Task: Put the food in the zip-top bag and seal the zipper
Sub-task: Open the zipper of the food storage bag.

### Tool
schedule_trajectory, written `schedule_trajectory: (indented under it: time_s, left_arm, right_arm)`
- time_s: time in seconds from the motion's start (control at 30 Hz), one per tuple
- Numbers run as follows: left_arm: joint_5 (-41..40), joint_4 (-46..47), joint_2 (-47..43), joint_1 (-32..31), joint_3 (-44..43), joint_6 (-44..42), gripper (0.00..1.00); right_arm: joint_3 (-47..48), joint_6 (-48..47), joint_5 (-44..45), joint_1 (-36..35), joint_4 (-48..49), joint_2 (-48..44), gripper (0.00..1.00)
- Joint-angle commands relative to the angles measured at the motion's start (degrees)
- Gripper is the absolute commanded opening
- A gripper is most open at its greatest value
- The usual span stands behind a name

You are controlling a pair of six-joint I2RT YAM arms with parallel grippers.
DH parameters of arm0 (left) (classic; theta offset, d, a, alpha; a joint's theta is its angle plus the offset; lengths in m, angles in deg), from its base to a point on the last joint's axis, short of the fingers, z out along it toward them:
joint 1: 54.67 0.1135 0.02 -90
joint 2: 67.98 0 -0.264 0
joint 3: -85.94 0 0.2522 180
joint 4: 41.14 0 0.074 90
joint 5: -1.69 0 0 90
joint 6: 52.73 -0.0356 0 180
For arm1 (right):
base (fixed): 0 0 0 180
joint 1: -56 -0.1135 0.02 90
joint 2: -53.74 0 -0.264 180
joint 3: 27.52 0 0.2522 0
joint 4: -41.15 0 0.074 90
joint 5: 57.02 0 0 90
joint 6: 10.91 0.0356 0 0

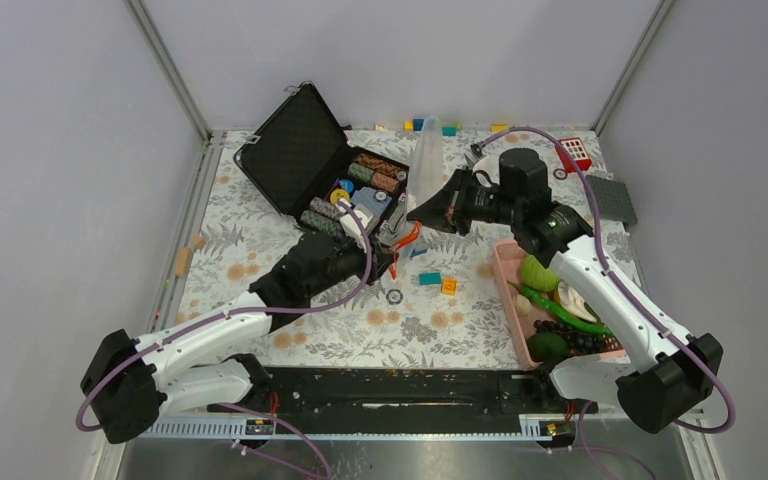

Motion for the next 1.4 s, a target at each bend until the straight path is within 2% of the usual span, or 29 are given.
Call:
schedule_trajectory:
  time_s: [0.0, 0.03, 0.17, 0.27, 0.33, 0.43, 0.5, 0.63, 0.7, 0.8, 0.93, 1.0, 1.13, 1.3, 1.37]
  left_arm:
    - [0.3, 8.1, -0.8, -0.3, -0.8, 0.6, 0.15]
    - [-0.8, 7.8, -1.2, -0.3, -0.8, 1.1, 0.02]
    - [-6.6, 2.8, -5.2, -0.6, -1.5, 4.4, 0.0]
    - [-8.7, -3.8, -9.2, -0.8, -2.7, 7.8, 0.0]
    - [-12.0, -9.0, -12.0, -0.7, -3.9, 10.8, 0.0]
    - [-20.7, -22.5, -15.6, -0.8, -9.1, 15.2, 0.0]
    - [-24.7, -32.0, -17.4, -0.8, -12.6, 17.0, 0.0]
    - [-28.6, -41.8, -22.1, -0.8, -15.6, 20.2, 0.0]
    - [-32.3, -47.7, -23.8, -0.8, -17.8, 22.1, 0.0]
    - [-37.6, -60.2, -22.4, -0.7, -24.5, 24.4, 0.0]
    - [-43.0, -76.6, -17.5, -0.7, -34.8, 29.5, 0.0]
    - [-40.5, -77.8, -15.3, -0.7, -36.0, 28.4, 0.0]
    - [-29.1, -70.0, -8.8, -0.7, -34.6, 22.8, 0.0]
    - [-10.4, -53.6, 5.9, -0.8, -33.0, 18.2, 0.0]
    - [-5.9, -50.3, 12.6, -0.7, -34.0, 17.8, 0.0]
  right_arm:
    - [-0.5, -0.1, -1.0, -0.6, 1.9, 0.1, 0.02]
    - [-0.4, -0.8, -1.2, -0.6, 1.8, 0.4, 0.08]
    - [1.4, -9.1, -2.4, 0.2, 0.5, 2.2, 0.63]
    - [1.0, -15.6, 3.1, 1.3, -1.0, 1.4, 0.89]
    - [0.1, -18.8, 8.0, 2.1, -1.1, -0.9, 0.98]
    - [-1.3, -24.1, 16.6, 3.1, -2.6, -6.2, 1.0]
    - [-2.8, -27.7, 25.5, 3.2, -4.5, -11.2, 1.0]
    - [-8.0, -30.3, 40.5, 3.2, -5.7, -20.1, 1.0]
    - [-10.2, -31.4, 43.8, 3.2, -5.7, -23.7, 1.0]
    - [-12.8, -33.3, 41.6, 3.2, -4.9, -26.0, 1.0]
    - [-15.7, -35.2, 27.7, 3.2, -2.5, -25.7, 1.0]
    - [-17.1, -35.2, 21.2, 3.2, -0.3, -24.9, 1.0]
    - [-20.4, -34.2, 12.1, 2.9, 5.2, -23.4, 1.0]
    - [-24.5, -33.0, 12.6, -0.8, 7.1, -21.7, 1.0]
    - [-27.0, -32.5, 14.4, -2.6, 9.0, -21.5, 1.0]
